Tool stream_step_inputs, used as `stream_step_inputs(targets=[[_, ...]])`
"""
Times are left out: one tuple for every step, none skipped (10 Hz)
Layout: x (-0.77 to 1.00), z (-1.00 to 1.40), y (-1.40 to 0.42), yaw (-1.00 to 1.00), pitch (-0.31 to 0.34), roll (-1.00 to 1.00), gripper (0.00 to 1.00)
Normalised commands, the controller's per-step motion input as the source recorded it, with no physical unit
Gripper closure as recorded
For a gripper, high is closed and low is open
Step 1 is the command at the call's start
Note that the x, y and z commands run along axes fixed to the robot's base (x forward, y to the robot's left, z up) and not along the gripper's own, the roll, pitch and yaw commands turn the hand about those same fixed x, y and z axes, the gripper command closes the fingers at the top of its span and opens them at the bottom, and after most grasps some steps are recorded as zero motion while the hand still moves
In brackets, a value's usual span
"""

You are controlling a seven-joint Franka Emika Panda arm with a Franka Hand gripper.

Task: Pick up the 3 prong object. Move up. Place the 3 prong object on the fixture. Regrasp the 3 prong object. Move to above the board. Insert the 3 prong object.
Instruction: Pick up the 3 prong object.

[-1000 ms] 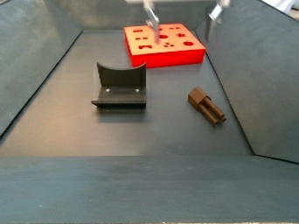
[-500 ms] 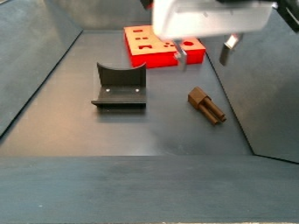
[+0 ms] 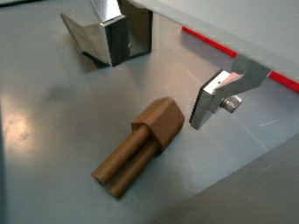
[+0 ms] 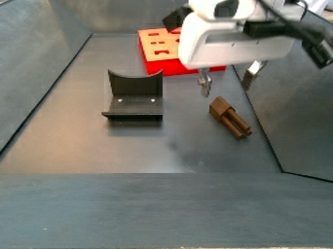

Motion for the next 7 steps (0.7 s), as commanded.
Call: stream_step_inputs(targets=[[0.11,-1.00,0.06,0.00,-0.090,0.00,0.00],[0.09,-1.00,0.07,0.00,-0.079,0.00,0.00],[0.08,-1.00,0.07,0.00,-0.079,0.00,0.00],[0.07,-1.00,0.01,0.01,-0.089,0.00,0.00],[0.07,-1.00,0.00,0.05,-0.099,0.00,0.00],[0.05,-1.00,0.00,0.07,-0.114,0.00,0.00],[0.02,-1.00,0.00,0.07,-0.114,0.00,0.00]])
